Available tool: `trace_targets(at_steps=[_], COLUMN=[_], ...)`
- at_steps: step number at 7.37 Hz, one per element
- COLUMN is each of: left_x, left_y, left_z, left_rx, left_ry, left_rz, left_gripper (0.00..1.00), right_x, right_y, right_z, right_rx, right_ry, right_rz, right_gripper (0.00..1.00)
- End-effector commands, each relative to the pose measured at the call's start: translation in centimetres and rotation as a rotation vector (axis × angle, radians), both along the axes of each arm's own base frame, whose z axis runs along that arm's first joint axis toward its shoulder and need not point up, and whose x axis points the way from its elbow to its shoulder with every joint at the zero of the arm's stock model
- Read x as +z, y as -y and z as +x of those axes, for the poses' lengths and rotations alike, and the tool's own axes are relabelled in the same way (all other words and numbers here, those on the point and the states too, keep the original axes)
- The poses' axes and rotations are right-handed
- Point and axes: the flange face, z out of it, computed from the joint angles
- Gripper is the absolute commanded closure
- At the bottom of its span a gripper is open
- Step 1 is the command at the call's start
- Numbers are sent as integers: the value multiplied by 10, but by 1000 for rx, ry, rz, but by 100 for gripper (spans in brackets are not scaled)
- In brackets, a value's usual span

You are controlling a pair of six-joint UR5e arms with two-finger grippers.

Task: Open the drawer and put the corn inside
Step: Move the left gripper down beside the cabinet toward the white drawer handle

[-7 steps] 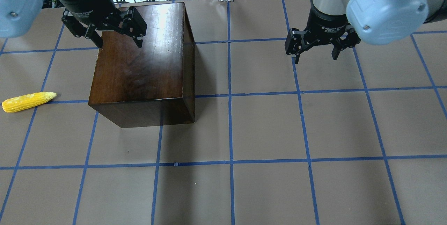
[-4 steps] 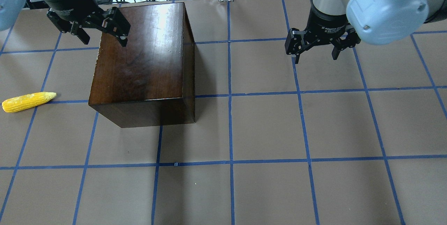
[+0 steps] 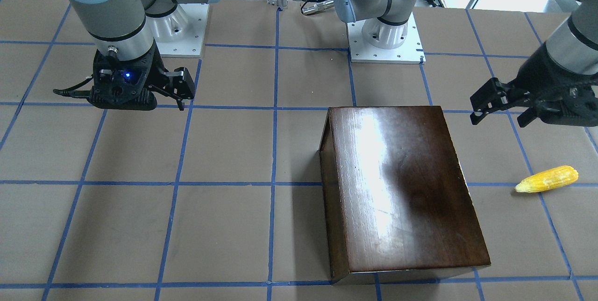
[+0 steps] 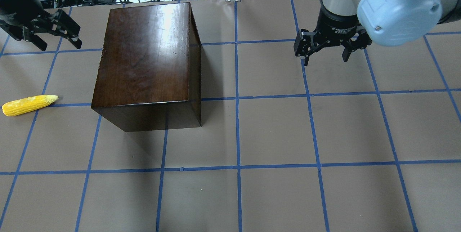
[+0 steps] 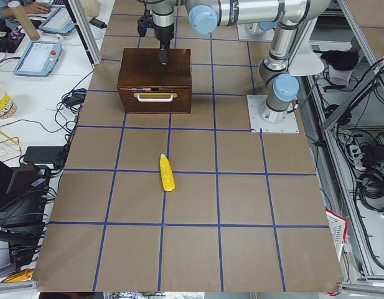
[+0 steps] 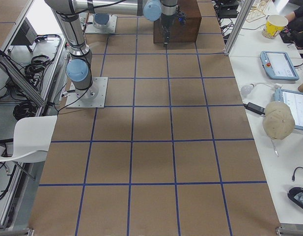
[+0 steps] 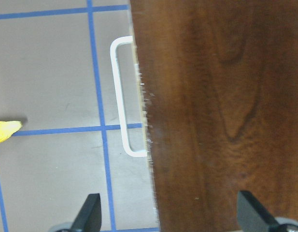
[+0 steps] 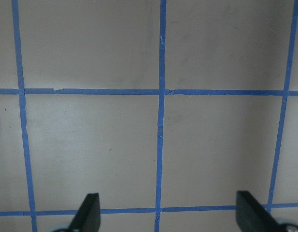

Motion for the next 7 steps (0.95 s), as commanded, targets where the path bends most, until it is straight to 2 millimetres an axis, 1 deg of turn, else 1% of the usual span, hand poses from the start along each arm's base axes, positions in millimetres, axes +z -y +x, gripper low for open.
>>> trace_targets(at_steps=[1, 3, 4, 5, 6, 7], left_x=[-31, -63, -80, -94, -101, -110], left_y=[6, 13, 17, 17, 18, 21], left_z=[52, 78, 84, 88, 85, 93], left_rx=[-4, 11, 25, 39, 50, 60], left_ry=[-84, -111, -147, -171, -227, -232], left_rz=[19, 45, 34, 47, 34, 21], left_gripper=[0, 0, 0, 0, 0, 0], right_x=[0, 0, 0, 0, 0, 0], right_y=[0, 0, 0, 0, 0, 0], right_z=[0, 0, 0, 0, 0, 0], right_rx=[0, 0, 0, 0, 0, 0], right_ry=[0, 0, 0, 0, 0, 0], right_rz=[-2, 0, 0, 0, 0, 0], right_gripper=[0, 0, 0, 0, 0, 0])
